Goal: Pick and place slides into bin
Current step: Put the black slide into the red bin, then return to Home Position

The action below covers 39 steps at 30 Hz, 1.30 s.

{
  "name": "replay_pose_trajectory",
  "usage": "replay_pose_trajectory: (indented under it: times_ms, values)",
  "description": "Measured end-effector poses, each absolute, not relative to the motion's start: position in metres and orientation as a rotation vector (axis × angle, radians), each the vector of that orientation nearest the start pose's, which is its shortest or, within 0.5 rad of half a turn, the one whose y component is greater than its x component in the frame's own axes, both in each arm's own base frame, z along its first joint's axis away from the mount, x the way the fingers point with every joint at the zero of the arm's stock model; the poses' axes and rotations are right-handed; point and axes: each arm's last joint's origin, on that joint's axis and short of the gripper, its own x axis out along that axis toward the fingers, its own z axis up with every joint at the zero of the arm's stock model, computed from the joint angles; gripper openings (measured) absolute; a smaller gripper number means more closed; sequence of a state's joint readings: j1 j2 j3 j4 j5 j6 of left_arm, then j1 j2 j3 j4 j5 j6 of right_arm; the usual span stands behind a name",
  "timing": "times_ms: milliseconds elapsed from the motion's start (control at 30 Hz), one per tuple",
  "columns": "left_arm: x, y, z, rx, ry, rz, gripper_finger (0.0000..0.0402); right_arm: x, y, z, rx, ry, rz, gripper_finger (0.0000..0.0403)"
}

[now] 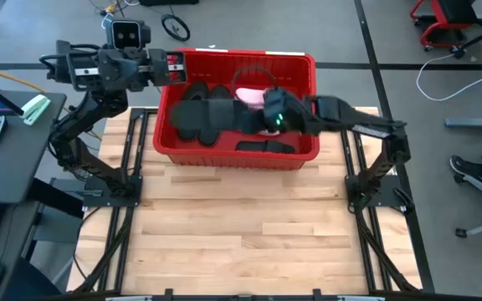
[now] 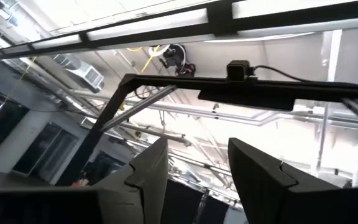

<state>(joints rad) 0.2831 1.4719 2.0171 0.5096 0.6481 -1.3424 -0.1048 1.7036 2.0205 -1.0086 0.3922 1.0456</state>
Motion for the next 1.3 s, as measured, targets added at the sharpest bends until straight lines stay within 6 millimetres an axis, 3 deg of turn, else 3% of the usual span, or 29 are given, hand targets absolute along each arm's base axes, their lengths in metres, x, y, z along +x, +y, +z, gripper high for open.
replay_pose_trajectory:
  times_ms: [133,233,367,633,833,967,1100,1300]
  values:
    - [0.217,0.048,0.621,-0.726,-0.534,-0.805,0.0174,0.347,-0.100,0.418,0.936,0.475,-0.802,0.0009]
    - [0.220,0.054,0.618,-0.715,-0.516,-0.749,0.0177,0.361,-0.136,0.388,0.959,0.568,-0.817,0.0009]
    - [0.220,0.060,0.617,-0.695,-0.517,-0.707,0.0176,0.383,-0.170,0.345,1.019,0.703,-0.758,0.0009]
    - [0.217,0.072,0.617,-0.674,-0.534,-0.656,0.0176,0.409,-0.205,0.272,1.053,0.877,-0.703,0.0014]
    - [0.215,0.079,0.616,-0.599,-0.560,-0.599,0.0185,0.420,-0.212,0.239,1.017,0.952,-0.687,0.0053]
    - [0.215,0.083,0.615,-0.602,-0.539,-0.580,0.0195,0.423,-0.213,0.231,0.990,0.974,-0.665,0.0081]
    - [0.218,0.087,0.611,-0.592,-0.496,-0.541,0.0206,0.422,-0.212,0.237,0.946,0.973,-0.616,0.0104]
    - [0.223,0.090,0.605,-0.625,-0.438,-0.501,0.0221,0.407,-0.204,0.283,0.847,0.897,-0.554,0.0117]
